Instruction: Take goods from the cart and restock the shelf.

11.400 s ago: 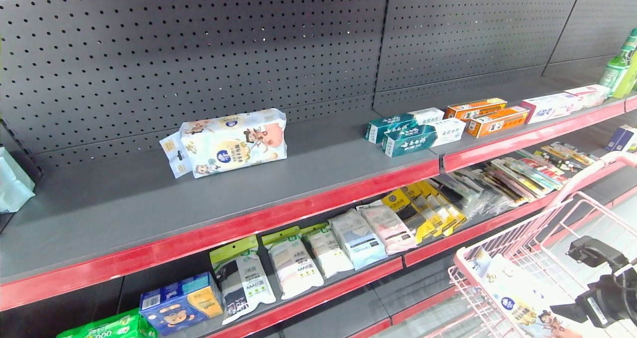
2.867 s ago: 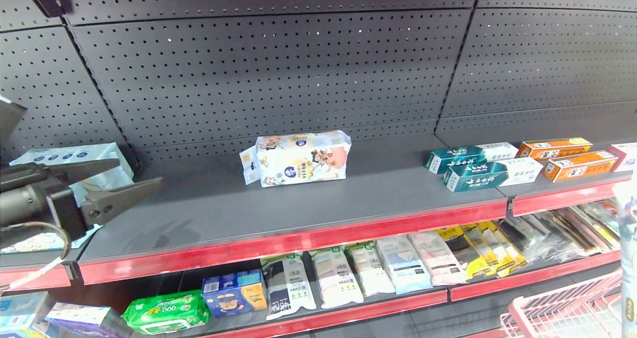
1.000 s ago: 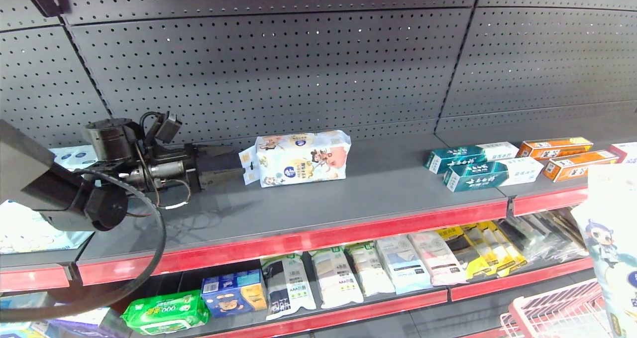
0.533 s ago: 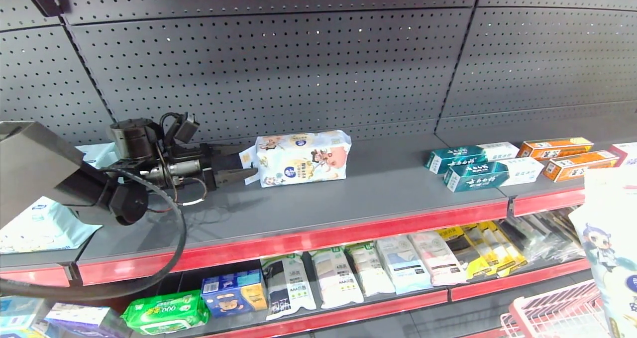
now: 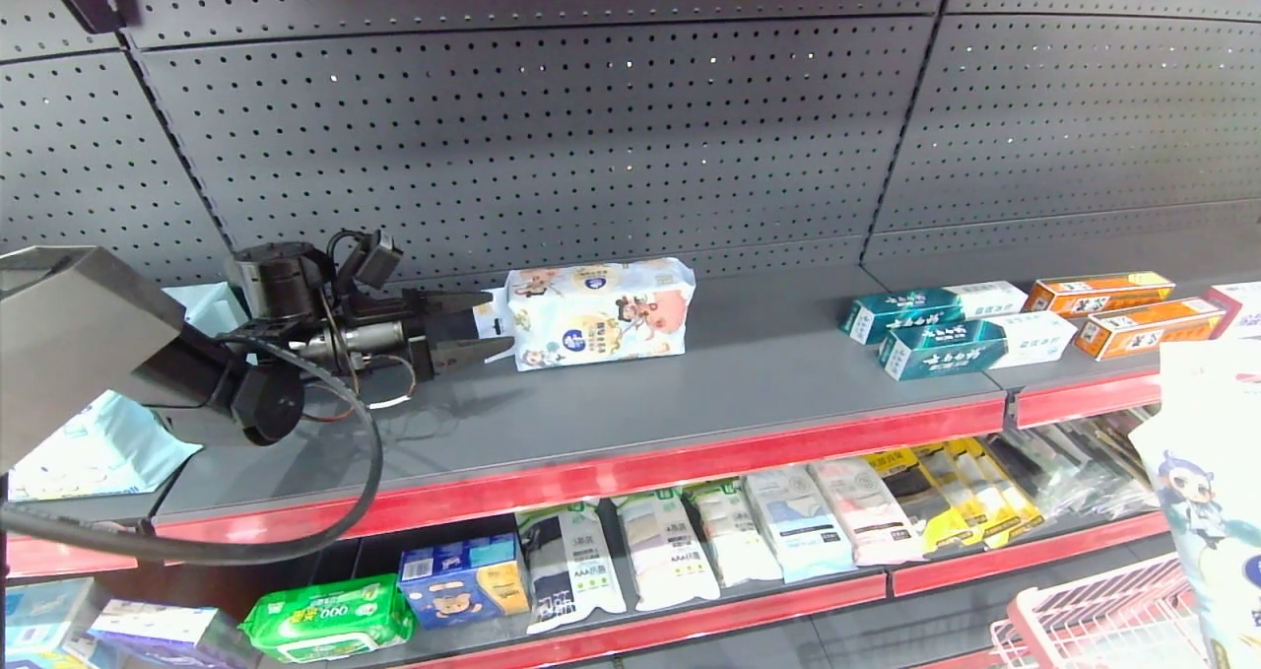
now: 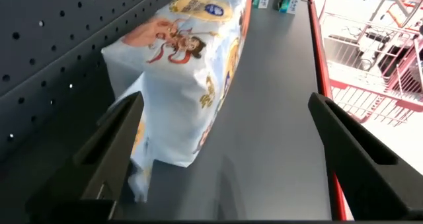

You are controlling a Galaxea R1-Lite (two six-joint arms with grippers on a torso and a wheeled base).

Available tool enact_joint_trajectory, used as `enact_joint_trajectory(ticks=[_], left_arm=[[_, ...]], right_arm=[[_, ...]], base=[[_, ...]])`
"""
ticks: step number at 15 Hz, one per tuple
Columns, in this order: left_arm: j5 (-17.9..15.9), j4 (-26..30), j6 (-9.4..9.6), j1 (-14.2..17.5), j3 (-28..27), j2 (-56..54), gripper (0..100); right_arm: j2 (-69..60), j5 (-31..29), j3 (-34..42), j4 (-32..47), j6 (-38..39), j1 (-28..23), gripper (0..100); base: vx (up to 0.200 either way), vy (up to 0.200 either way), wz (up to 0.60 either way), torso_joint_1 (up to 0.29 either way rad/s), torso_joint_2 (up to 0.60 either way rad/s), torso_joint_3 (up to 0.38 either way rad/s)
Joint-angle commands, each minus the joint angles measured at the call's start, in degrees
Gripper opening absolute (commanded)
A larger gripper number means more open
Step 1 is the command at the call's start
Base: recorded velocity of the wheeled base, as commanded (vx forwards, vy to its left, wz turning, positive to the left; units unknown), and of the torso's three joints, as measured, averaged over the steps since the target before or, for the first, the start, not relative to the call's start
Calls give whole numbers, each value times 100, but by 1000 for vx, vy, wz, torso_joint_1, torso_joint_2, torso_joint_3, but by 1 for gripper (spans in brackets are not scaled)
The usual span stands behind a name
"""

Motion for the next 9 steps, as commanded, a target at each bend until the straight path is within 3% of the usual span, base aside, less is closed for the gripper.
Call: enact_joint_trajectory(ticks=[1, 9], left_arm=[[11, -6, 2, 8, -45, 77, 100], [72, 2, 2, -36, -774, 473, 100]], right_arm=[[19, -5, 11, -1, -1, -1, 0], [2, -5, 38, 7, -10, -1, 0]], base=[[0, 0, 0, 0, 0, 0], [0, 0, 0, 0, 0, 0]])
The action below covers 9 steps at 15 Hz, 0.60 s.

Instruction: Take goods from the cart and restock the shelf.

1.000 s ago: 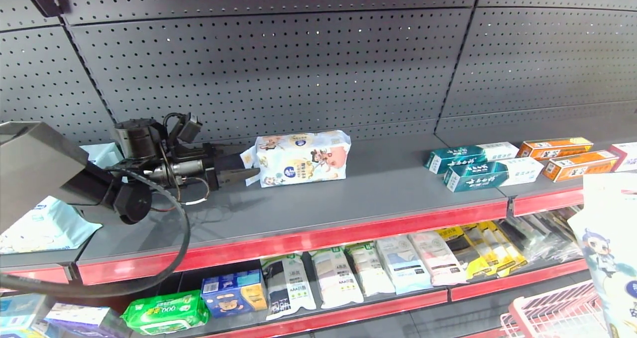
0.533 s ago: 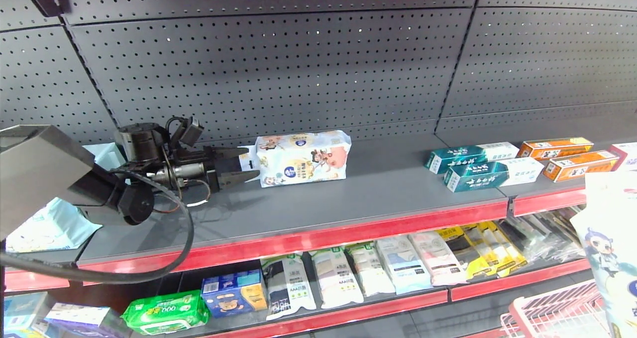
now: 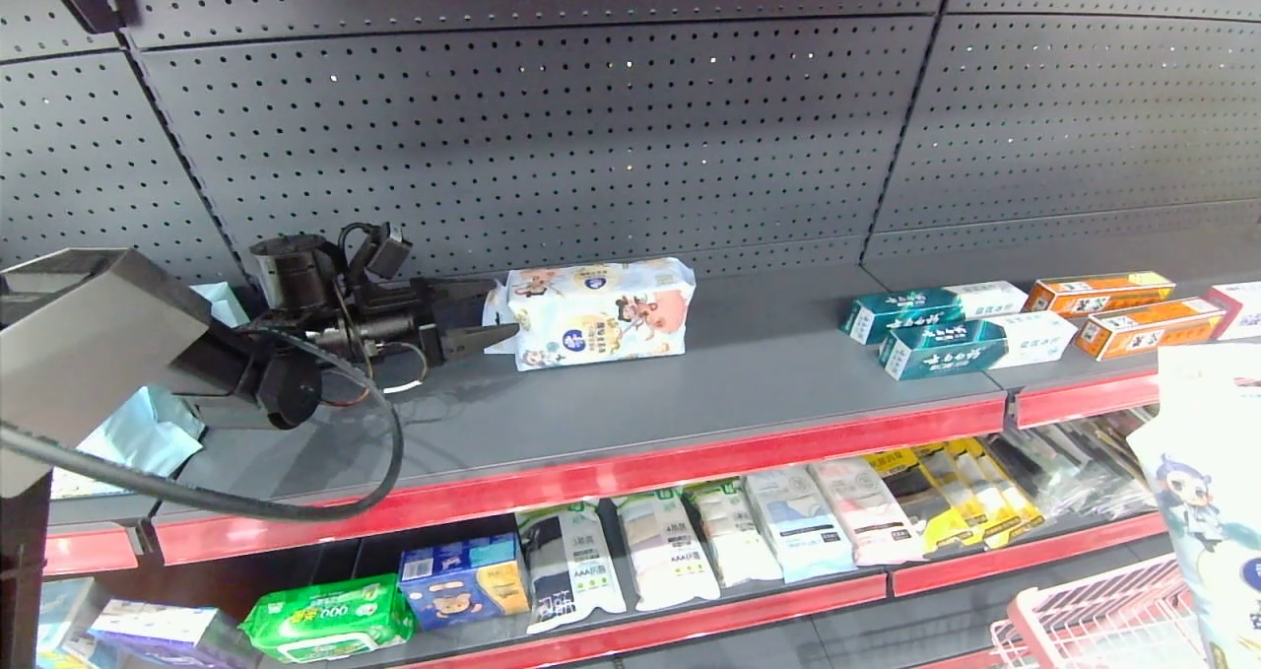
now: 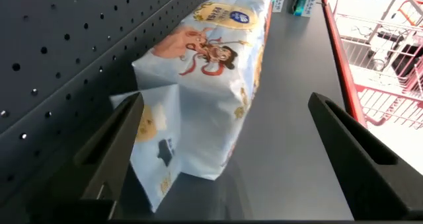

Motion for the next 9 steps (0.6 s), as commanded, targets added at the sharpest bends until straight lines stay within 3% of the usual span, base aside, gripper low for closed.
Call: enact_joint_trajectory(ticks=[1, 9], left_arm=[[4, -18, 2, -37, -141, 137, 100], [48, 17, -7, -160, -624, 444, 100]], right_arm=[[2, 3, 18, 1, -4, 2, 0], [2, -14, 62, 1, -4, 2, 0]], base=[[0, 0, 0, 0, 0, 0], [0, 0, 0, 0, 0, 0]])
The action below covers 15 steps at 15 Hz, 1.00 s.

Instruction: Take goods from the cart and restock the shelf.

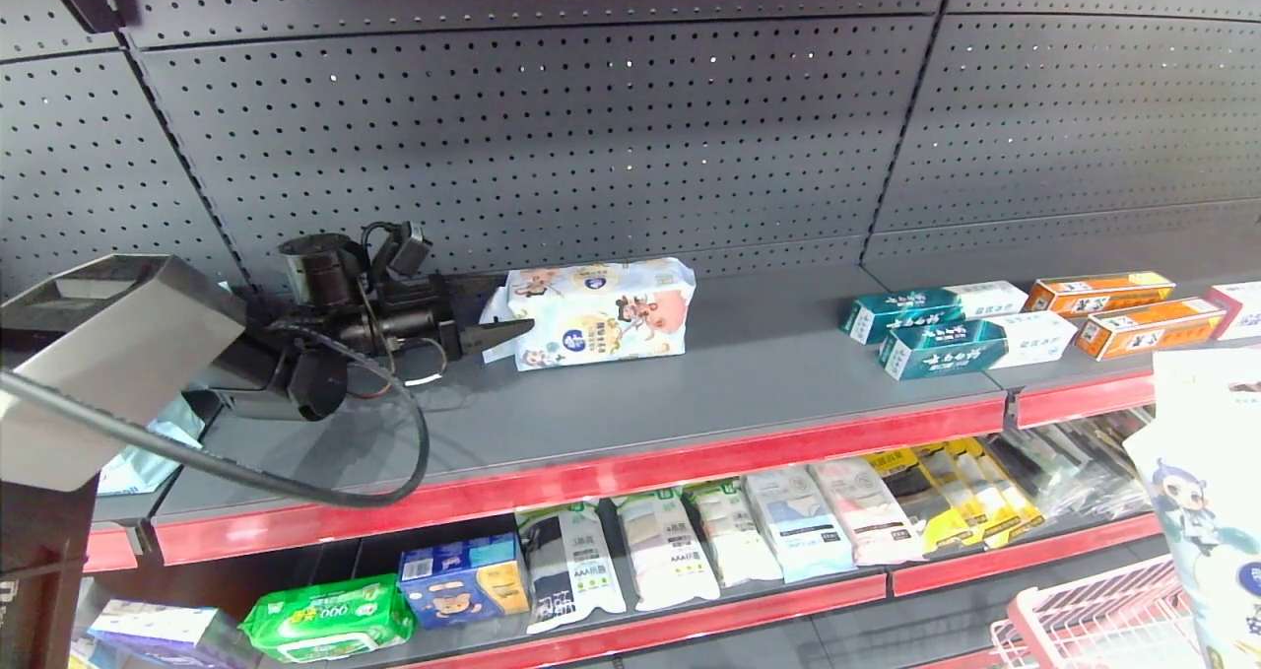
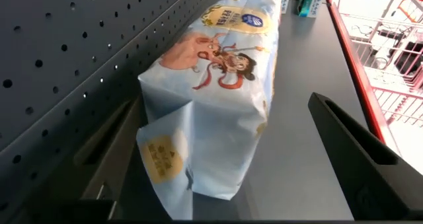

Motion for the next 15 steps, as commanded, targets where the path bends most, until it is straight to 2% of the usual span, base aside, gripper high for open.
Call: enact_joint_trajectory(ticks=[1, 6, 15], left_arm=[[0, 3, -7, -29, -94, 88, 100], [9, 12, -25, -196, -208, 167, 100], [9, 3, -25, -231, -718, 545, 100]], right_arm=[[4, 4, 14, -1, -1, 2, 0], [-5, 4, -4, -1, -1, 2, 0], [-14, -5, -4, -1, -1, -7, 0]], base=[[0, 0, 0, 0, 0, 0], [0, 0, 0, 0, 0, 0], [0, 0, 0, 0, 0, 0]])
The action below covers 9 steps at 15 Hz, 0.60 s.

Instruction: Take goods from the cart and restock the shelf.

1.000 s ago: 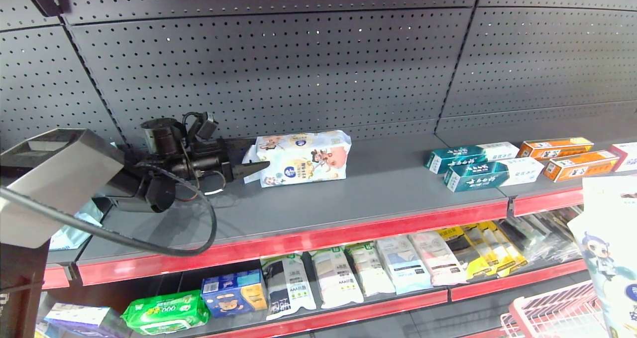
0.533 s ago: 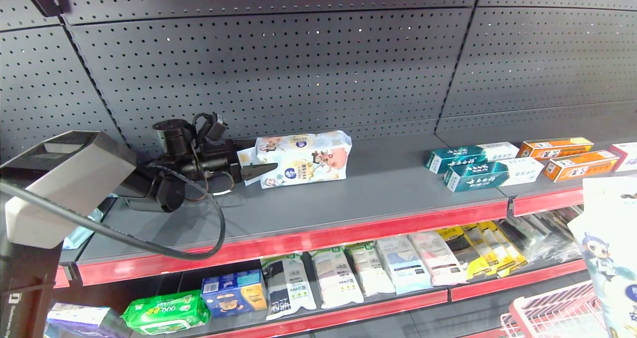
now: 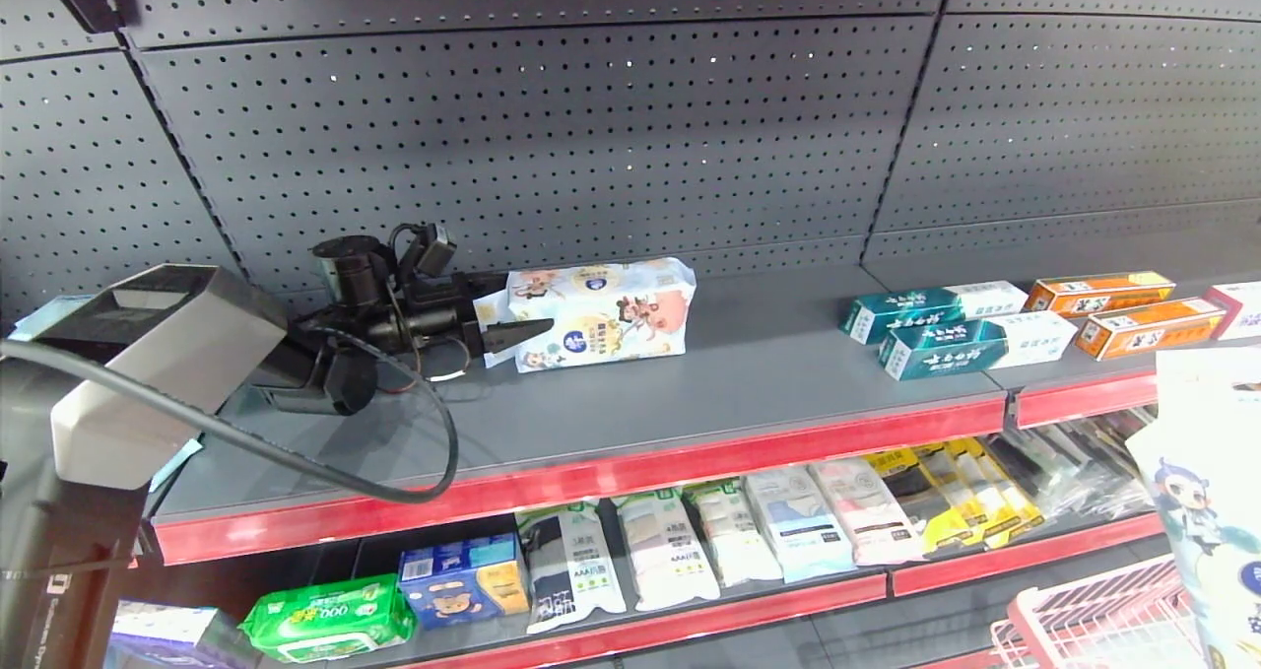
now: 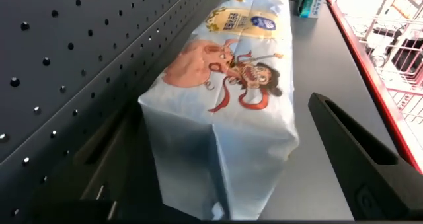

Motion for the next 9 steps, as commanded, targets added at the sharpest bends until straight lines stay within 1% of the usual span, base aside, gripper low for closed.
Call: enact_joint_trajectory(ticks=[1, 5, 7, 9], left_arm=[[1, 0, 1, -33, -45, 66, 100], [1, 0, 1, -33, -238, 207, 100], [1, 0, 1, -33, -247, 215, 100], [1, -8, 1, -59, -238, 224, 100]], right_arm=[[-3, 1, 6, -1, -1, -1, 0], [-38, 1, -12, 60, -10, -1, 0], [-161, 1, -108, 386, -10, -1, 0], [-249, 1, -108, 456, -1, -1, 0]], base=[[0, 0, 0, 0, 0, 0], [0, 0, 0, 0, 0, 0], [0, 0, 0, 0, 0, 0], [0, 0, 0, 0, 0, 0]])
